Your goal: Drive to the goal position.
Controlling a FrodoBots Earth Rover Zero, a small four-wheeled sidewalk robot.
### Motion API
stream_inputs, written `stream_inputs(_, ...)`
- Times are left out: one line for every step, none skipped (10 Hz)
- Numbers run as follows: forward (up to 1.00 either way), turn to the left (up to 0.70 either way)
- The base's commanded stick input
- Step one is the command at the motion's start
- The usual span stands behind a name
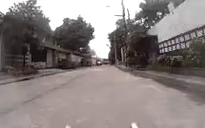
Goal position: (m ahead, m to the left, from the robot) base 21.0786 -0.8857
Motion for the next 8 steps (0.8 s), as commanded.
stream_inputs(1.0, 0.0)
stream_inputs(1.0, 0.0)
stream_inputs(1.0, 0.0)
stream_inputs(1.0, 0.0)
stream_inputs(1.0, 0.0)
stream_inputs(1.0, 0.0)
stream_inputs(1.0, 0.0)
stream_inputs(1.0, 0.0)
